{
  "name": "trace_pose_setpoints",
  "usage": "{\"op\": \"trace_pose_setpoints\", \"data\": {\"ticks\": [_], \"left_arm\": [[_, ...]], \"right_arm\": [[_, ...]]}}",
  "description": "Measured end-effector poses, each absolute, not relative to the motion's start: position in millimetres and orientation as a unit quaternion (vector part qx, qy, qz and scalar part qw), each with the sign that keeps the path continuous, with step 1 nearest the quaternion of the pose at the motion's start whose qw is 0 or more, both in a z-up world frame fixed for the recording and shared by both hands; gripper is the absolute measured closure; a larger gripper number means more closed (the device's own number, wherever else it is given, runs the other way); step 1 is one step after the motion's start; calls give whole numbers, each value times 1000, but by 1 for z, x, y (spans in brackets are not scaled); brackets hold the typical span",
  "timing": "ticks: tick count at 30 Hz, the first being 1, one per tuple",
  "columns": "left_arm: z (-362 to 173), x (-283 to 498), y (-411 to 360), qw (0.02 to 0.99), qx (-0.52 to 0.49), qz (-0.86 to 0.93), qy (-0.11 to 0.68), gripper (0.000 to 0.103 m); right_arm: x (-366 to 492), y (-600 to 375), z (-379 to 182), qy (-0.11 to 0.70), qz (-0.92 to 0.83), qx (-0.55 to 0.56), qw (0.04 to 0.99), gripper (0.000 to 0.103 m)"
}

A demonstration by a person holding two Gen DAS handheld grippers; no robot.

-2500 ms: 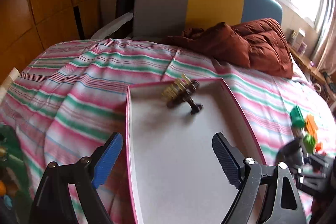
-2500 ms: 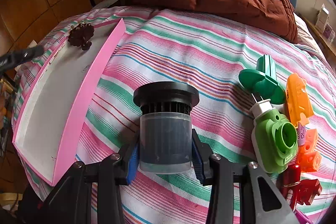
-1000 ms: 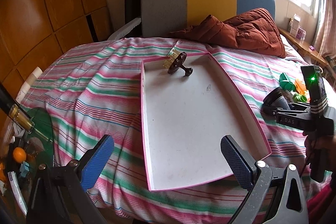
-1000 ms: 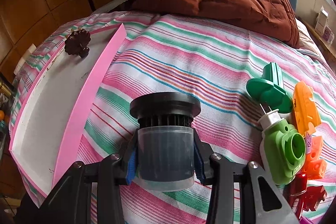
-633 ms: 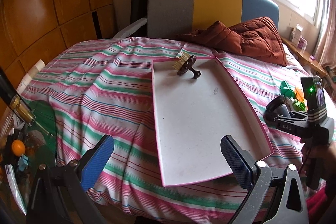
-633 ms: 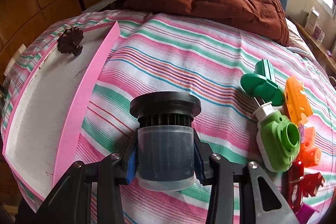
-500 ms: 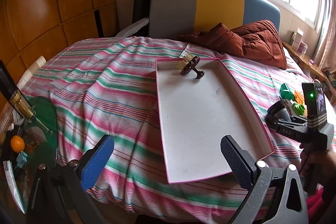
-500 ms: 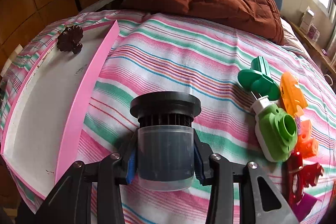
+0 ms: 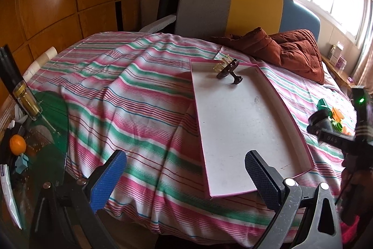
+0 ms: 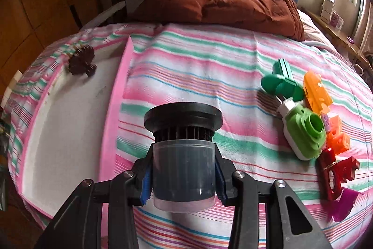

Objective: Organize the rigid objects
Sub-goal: 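Carry the black-lidded cup over the white tray with the right tool, then lower the cup into the tray beside the brush and open the right tool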

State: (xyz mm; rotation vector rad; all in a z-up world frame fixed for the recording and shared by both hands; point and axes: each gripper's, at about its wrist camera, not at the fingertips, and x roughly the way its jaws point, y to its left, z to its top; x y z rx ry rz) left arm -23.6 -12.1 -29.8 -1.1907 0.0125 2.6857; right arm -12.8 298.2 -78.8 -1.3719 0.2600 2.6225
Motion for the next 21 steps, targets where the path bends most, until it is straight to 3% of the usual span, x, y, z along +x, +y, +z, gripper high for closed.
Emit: {"op": "trace_pose_setpoints", "data": {"ticks": [7, 21], "left_arm": [[-34, -27, -17, 96, -405, 909, 0, 1], [-36, -31, -25, 78, -408, 910, 0, 1]], "right_arm": [[-25, 260, -49, 81, 895, -436, 34, 61], [-74, 174, -71, 64, 877, -474, -52, 61]]}}
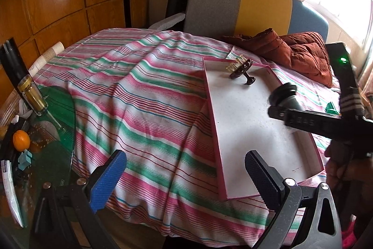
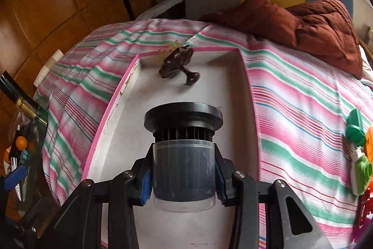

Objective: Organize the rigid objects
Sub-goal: 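Lower the cup into the tray beside the brush and open the right tool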

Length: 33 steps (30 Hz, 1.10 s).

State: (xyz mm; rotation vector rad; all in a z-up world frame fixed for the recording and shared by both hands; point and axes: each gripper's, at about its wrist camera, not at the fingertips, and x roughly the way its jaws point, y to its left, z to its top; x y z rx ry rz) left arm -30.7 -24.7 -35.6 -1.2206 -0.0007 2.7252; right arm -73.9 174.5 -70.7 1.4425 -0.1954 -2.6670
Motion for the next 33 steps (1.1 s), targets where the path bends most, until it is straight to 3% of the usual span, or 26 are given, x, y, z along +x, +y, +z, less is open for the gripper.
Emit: {"op": "trace_pose_setpoints", "data": {"ticks": [21, 33], "left_arm": [[-41, -38, -36, 61, -420, 905, -3, 1], [-40, -35, -34, 61, -418, 906, -2, 1]], "right_arm": [[-157, 135, -96, -57, -855, 513, 40, 60], [-150, 138, -94, -79, -851, 515, 58, 59]]}}
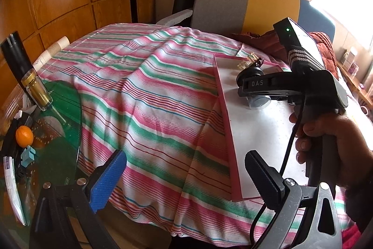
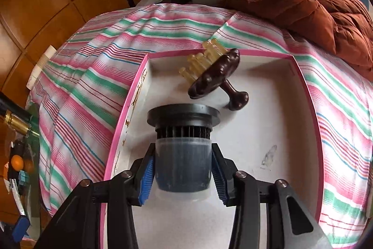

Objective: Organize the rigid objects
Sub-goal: 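Lower the cup into the tray beside the brush and open the right tool, then move the right tool back to the toys while the left tool reaches the teal stand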

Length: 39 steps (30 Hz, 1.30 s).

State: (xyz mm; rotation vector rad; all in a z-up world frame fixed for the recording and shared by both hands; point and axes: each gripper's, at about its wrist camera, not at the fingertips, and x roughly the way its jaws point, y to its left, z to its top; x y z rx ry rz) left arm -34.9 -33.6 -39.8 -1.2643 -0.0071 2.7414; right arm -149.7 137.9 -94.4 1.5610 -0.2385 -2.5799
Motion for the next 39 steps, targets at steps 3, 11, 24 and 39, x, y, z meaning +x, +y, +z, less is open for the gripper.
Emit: {"op": "trace_pose_setpoints", "data": {"ticks": [3, 11, 24, 39], "left_arm": [[-37, -34, -33, 63, -414, 908, -2, 1], [-31, -30, -32, 69, -407, 911, -4, 1], [-28, -25, -7, 85, -403, 911, 24, 1], [-6, -24, 67, 193, -386, 900, 59, 1]], "right_arm": [[-146, 139, -91, -86, -854, 510, 61, 57], [-113, 147, -70, -70, -875, 476, 62, 56], [-36, 209, -42, -41, -902, 430, 28, 56], [46, 426, -23, -114, -897, 377, -202, 56]]}}
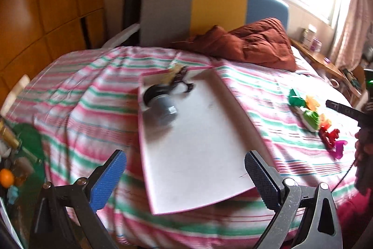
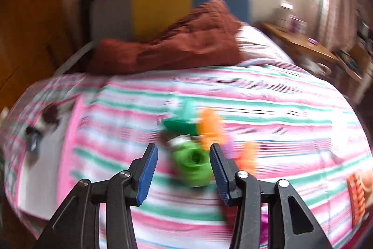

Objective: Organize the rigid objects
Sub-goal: 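Move the right tool back to the toys while the left tool reaches the teal stand, then close the left tool on the teal plastic stand and lift it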

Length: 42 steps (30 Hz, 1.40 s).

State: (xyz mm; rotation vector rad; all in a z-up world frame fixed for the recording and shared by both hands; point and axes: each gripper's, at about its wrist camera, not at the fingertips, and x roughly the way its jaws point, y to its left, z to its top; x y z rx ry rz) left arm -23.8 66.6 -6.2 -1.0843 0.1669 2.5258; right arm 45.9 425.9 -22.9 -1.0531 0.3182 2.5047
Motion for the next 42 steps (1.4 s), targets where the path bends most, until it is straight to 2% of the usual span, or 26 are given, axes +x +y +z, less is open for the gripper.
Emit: {"op": "trace_pose_setpoints", "data": {"ticks": [5, 7, 9, 11, 13, 21, 26, 28, 30, 36, 42], "left_arm": [[1, -21, 108, 237, -376, 891, 88, 1], [1, -24, 128, 260, -381, 883, 88, 6], [-1, -28, 149, 280, -393, 872, 87, 19], [-5, -35, 171, 299, -408, 858, 88, 29], [-10, -42, 194, 315, -421, 846, 89, 33], [-30, -72, 293, 360, -435, 815, 133, 33], [-39, -100, 342, 382, -457, 793, 125, 35], [-43, -115, 361, 385, -467, 787, 120, 44], [-48, -128, 381, 389, -478, 778, 123, 60], [-65, -149, 422, 396, -506, 758, 110, 60], [-96, -156, 452, 391, -531, 741, 129, 61]], "right_arm": [[80, 505, -34, 243, 846, -354, 316, 56], [87, 519, -36, 288, 835, -342, 319, 56], [89, 523, -37, 307, 831, -342, 314, 56], [87, 523, -39, 323, 829, -346, 298, 56], [84, 519, -39, 326, 830, -351, 287, 56], [81, 511, -36, 328, 838, -349, 262, 56], [86, 517, -33, 349, 835, -339, 256, 56], [86, 518, -33, 354, 835, -336, 254, 56], [85, 518, -34, 359, 834, -337, 250, 56], [82, 518, -35, 367, 833, -339, 238, 56], [82, 521, -36, 382, 830, -336, 229, 56]]}}
